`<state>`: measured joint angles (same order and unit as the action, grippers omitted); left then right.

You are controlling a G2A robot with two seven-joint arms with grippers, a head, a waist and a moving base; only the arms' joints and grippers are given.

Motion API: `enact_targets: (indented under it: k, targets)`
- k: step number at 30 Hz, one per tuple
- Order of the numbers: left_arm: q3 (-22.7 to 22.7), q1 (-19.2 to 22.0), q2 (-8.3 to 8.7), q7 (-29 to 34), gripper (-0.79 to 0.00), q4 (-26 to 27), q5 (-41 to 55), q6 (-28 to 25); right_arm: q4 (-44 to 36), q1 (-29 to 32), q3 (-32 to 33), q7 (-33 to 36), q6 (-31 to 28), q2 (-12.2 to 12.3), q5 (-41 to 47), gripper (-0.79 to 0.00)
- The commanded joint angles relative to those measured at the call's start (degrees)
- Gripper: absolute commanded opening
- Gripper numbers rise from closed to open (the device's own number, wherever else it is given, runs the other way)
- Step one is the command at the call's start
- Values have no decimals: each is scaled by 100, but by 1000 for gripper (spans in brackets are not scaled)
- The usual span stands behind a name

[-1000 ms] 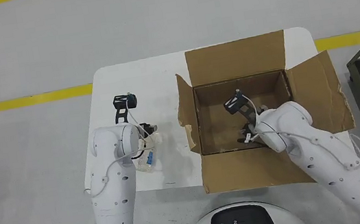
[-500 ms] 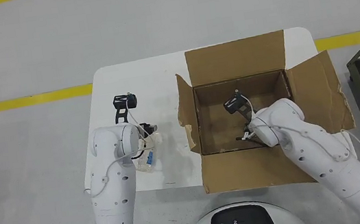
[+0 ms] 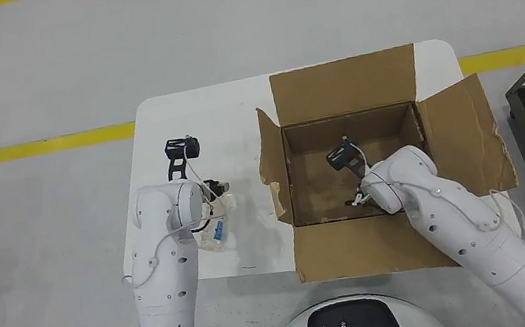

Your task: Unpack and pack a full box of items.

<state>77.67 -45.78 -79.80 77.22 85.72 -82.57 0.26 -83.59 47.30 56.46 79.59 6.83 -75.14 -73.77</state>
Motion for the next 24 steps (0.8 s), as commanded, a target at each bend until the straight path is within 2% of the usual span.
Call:
enact_targets:
  k: [1, 14, 16, 17, 19, 21, 24]
  targets:
    - [0, 0, 0, 0, 0, 0, 0, 0, 58, -22, -18, -16, -3, -15, 0, -443]
    - [0, 0, 0, 0, 0, 0, 0, 0, 381, -133, -100, -69, -26, -109, 3, -480]
    - [0, 0, 0, 0, 0, 0, 0, 0, 408, -148, -103, -74, -29, -121, 3, -511]
    - [0, 0, 0, 0, 0, 0, 0, 0, 416, -153, -104, -74, -29, -127, 2, -573]
    - [0, 0, 0, 0, 0, 0, 0, 0, 404, -163, -100, -66, -33, -136, -2, -631]
    - [0, 0, 0, 0, 0, 0, 0, 0, 379, -163, -89, -49, -37, -142, -15, -785]
    - [0, 0, 0, 0, 0, 0, 0, 0, 291, -151, -57, -31, -30, -147, -44, -785]
